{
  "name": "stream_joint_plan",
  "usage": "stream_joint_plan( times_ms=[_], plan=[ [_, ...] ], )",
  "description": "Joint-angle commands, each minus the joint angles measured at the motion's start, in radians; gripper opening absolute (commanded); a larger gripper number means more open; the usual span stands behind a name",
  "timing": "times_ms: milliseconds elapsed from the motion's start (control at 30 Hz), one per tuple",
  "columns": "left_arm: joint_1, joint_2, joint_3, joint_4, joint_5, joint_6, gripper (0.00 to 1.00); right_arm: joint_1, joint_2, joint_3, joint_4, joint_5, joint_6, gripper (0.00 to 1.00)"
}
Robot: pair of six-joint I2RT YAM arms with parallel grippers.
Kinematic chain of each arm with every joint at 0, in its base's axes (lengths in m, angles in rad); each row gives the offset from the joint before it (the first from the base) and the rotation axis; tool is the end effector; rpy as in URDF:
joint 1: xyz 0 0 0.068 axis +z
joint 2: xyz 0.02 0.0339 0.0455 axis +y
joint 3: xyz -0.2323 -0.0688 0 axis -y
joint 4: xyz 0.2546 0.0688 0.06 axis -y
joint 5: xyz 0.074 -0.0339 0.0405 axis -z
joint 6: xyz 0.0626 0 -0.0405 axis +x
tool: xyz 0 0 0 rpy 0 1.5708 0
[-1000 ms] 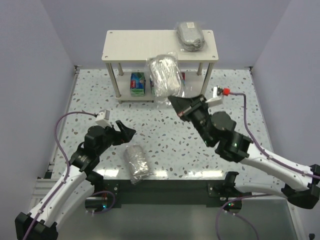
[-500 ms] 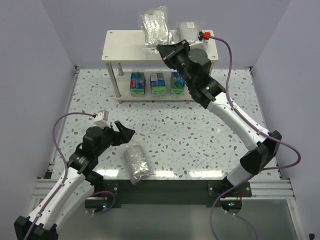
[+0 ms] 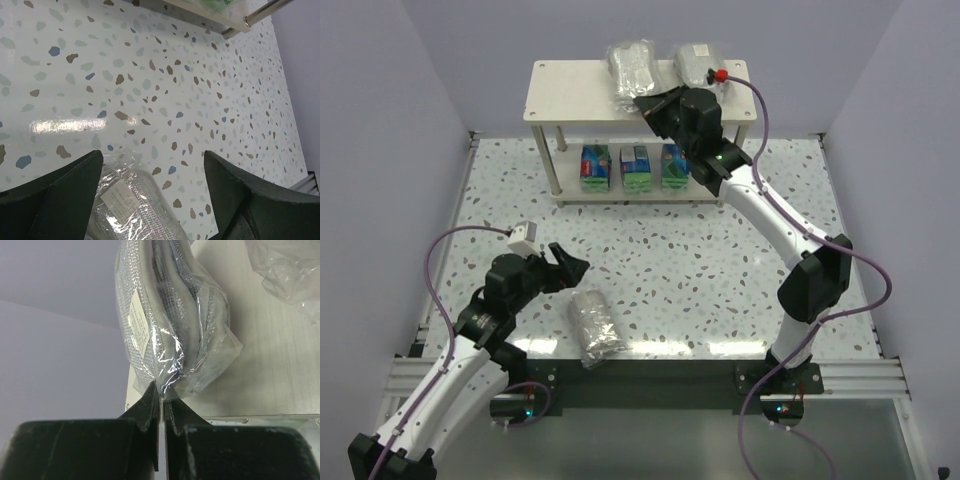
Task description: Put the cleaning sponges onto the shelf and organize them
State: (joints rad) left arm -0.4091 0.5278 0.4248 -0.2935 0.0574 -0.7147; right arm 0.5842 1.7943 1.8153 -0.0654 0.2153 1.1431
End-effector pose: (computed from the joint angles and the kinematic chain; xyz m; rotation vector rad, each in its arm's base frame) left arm 0.1863 -0.0847 0.2113 -0.2736 2.0342 -0.7774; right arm 0.3909 0.2424 0.3994 0.6503 1.6167 1.1388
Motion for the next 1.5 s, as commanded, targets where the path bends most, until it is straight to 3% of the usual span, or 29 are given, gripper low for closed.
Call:
stream_joint_plan(
  times_ms=[0, 100, 133, 267, 367, 567, 667, 867, 967, 1000, 1067, 1100, 1200, 1233, 1267, 1300, 1367, 1467],
  plan=[
    [-0.005, -0.008, 0.049, -0.009, -0.013, 0.006, 0.88, -0.003, -0.018, 0.033, 0.032, 0.034, 0.033, 0.00],
    [-0.005, -0.002, 0.052, -0.012, -0.011, 0.006, 0.88, -0.004, -0.004, 0.059, 0.035, 0.038, 0.029, 0.01],
    [-0.005, -0.002, 0.055, -0.013, -0.011, 0.006, 0.88, -0.006, 0.003, 0.067, 0.036, 0.026, 0.029, 0.06],
    [-0.005, 0.000, 0.058, -0.016, -0.018, 0.008, 0.88, -0.006, -0.010, 0.055, 0.067, -0.002, 0.012, 0.46],
    [-0.005, 0.001, 0.058, -0.018, -0.021, 0.008, 0.88, -0.006, -0.050, 0.024, 0.134, -0.027, -0.022, 0.60],
    [-0.005, 0.008, 0.057, -0.018, -0.031, 0.009, 0.88, -0.004, -0.202, -0.123, 0.243, -0.155, -0.086, 0.68],
    [-0.005, 0.015, 0.049, -0.009, -0.034, 0.004, 0.88, 0.015, -0.360, -0.281, 0.243, -0.205, -0.115, 0.70],
    [-0.005, 0.026, 0.006, 0.043, -0.028, -0.028, 0.87, 0.193, -0.550, -0.586, -0.039, -0.273, -0.273, 0.70],
    [-0.005, 0.034, -0.018, 0.065, -0.016, -0.041, 0.86, 0.287, -0.562, -0.710, -0.079, -0.327, -0.298, 0.69],
    [-0.005, 0.043, -0.026, 0.073, -0.014, -0.048, 0.80, 0.366, -0.559, -0.793, -0.065, -0.333, -0.299, 0.66],
    [-0.005, 0.060, -0.031, 0.091, -0.004, -0.043, 0.63, 0.443, -0.544, -0.862, -0.063, -0.321, -0.290, 0.59],
    [-0.005, 0.066, -0.031, 0.091, -0.004, -0.042, 0.48, 0.521, -0.550, -0.936, -0.038, -0.301, -0.270, 0.55],
    [-0.004, 0.083, -0.035, 0.090, -0.031, -0.048, 0.18, 0.659, -0.566, -1.049, 0.016, -0.243, -0.220, 0.37],
    [-0.005, 0.086, -0.038, 0.091, -0.039, -0.051, 0.12, 0.689, -0.564, -1.060, 0.012, -0.234, -0.220, 0.32],
    [-0.005, 0.093, -0.040, 0.096, -0.050, -0.054, 0.08, 0.748, -0.550, -1.070, 0.009, -0.219, -0.217, 0.13],
    [-0.005, 0.097, -0.046, 0.102, -0.050, -0.057, 0.03, 0.778, -0.540, -1.074, 0.009, -0.218, -0.210, 0.07],
    [-0.005, 0.109, -0.050, 0.120, -0.051, -0.060, 0.00, 0.854, -0.479, -1.073, 0.018, -0.218, -0.201, 0.00],
    [-0.005, 0.124, -0.050, 0.125, -0.054, -0.060, 0.00, 0.916, -0.405, -1.068, 0.061, -0.205, -0.174, 0.00]
  ],
)
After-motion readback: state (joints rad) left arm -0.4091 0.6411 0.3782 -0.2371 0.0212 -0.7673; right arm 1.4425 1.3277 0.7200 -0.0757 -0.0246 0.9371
